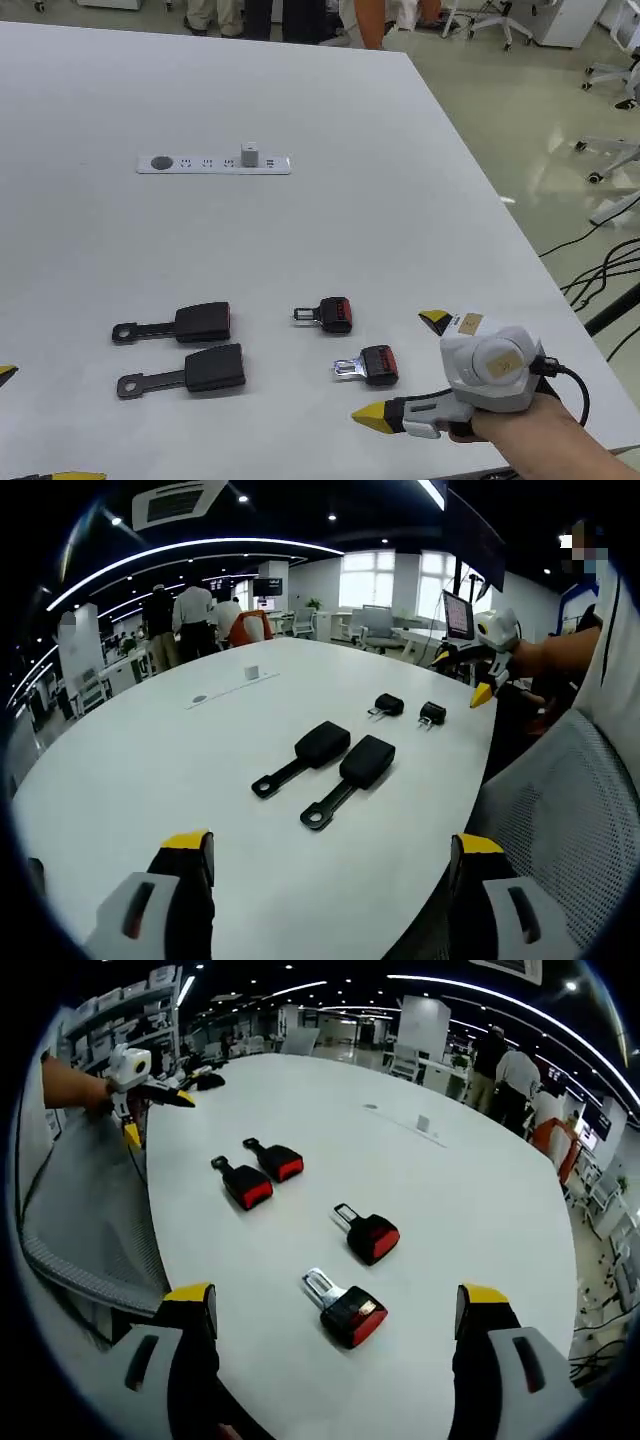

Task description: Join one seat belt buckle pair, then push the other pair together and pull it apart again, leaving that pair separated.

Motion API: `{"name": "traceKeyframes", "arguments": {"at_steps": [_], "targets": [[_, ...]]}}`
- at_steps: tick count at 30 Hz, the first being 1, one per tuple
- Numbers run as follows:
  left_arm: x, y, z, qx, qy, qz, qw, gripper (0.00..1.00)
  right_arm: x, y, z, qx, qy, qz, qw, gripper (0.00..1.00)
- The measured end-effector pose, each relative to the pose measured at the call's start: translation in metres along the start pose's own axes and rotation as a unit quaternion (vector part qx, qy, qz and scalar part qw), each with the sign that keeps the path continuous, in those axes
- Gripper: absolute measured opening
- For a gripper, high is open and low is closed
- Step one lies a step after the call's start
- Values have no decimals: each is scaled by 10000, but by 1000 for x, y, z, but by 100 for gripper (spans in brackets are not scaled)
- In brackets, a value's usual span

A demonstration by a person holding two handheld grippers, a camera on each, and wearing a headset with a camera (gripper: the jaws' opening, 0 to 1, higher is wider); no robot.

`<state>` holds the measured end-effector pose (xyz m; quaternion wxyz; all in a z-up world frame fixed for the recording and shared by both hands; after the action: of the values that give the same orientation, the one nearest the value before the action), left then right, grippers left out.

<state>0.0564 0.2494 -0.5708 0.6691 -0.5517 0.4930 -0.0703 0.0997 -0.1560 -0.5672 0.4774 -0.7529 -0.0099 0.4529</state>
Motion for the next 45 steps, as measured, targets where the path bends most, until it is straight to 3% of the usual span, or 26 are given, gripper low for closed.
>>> {"name": "traceKeyframes", "arguments": {"at_steps": [25,45], "targets": [[-3,-7,-10,-16,-43,-34,10000,100,0,-2,7,-88,-92,1,9999,100],[-3,-3,2,75,-42,10,10000,100,6,-4,2,-164,-128,2,9998,100]]}}
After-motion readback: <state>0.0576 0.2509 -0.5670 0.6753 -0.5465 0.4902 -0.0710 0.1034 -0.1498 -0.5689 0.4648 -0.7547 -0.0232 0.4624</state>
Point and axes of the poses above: the centre of the closed fingertips' face, and the gripper's own axes: x roughly forward along the fingers, z roughly to its left, y roughly out of its underside, the point moved 6 cm from there along -x, roughly backward along the fingers, and after that the axes turned 4 degrees about y, right-handed, at the moved point
